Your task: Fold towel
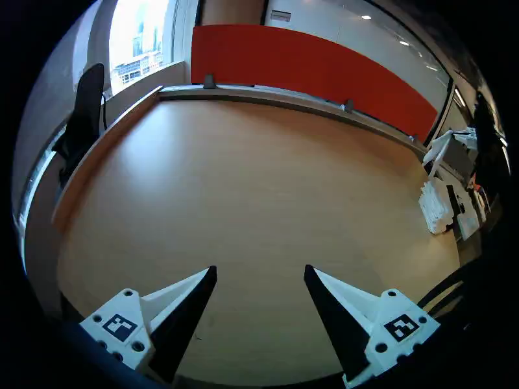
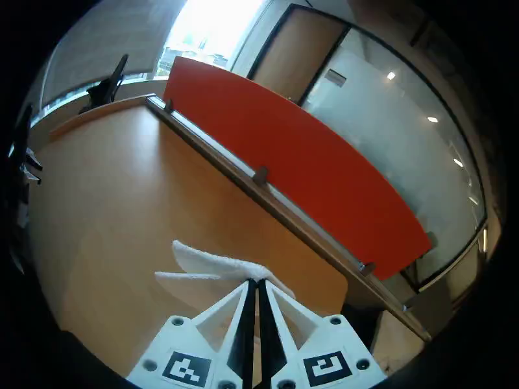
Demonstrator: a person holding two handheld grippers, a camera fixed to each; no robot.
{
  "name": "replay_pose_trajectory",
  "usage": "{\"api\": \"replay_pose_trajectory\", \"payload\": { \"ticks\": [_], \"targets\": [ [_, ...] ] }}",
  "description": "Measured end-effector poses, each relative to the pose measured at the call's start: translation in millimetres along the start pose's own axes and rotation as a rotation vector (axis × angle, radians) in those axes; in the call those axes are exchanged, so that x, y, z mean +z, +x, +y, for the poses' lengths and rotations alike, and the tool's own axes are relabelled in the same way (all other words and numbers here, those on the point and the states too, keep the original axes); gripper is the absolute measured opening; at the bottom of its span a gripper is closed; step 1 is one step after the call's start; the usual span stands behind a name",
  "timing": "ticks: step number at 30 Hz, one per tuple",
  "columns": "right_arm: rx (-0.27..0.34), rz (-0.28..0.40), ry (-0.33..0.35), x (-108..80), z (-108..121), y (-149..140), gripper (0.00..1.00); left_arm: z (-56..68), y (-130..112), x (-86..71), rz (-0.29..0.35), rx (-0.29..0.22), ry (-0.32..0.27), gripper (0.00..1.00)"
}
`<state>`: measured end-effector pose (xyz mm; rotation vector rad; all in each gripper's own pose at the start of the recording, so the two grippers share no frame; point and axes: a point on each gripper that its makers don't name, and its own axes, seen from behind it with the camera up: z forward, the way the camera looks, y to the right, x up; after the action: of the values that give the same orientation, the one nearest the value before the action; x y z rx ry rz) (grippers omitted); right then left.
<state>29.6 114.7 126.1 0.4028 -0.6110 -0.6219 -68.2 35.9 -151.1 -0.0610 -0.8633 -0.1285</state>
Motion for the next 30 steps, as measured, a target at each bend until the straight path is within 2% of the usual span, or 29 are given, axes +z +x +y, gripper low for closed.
{"api": "replay_pose_trajectory", "payload": {
  "ticks": [7,21,30],
  "targets": [
    [0.0,-0.017,-0.019,-2.1,17.5,-8.0,0.05,3.8,1.4,0.9,-0.001,0.004,0.0,1.0],
    [0.012,-0.038,-0.034,-8.0,26.2,-26.3,0.06,9.4,4.5,0.7,-0.001,0.015,-0.005,1.0],
    [0.043,-0.086,-0.045,-28.7,26.6,-71.5,0.06,11.7,5.1,-0.5,-0.003,0.026,-0.012,1.0]
  ]
}}
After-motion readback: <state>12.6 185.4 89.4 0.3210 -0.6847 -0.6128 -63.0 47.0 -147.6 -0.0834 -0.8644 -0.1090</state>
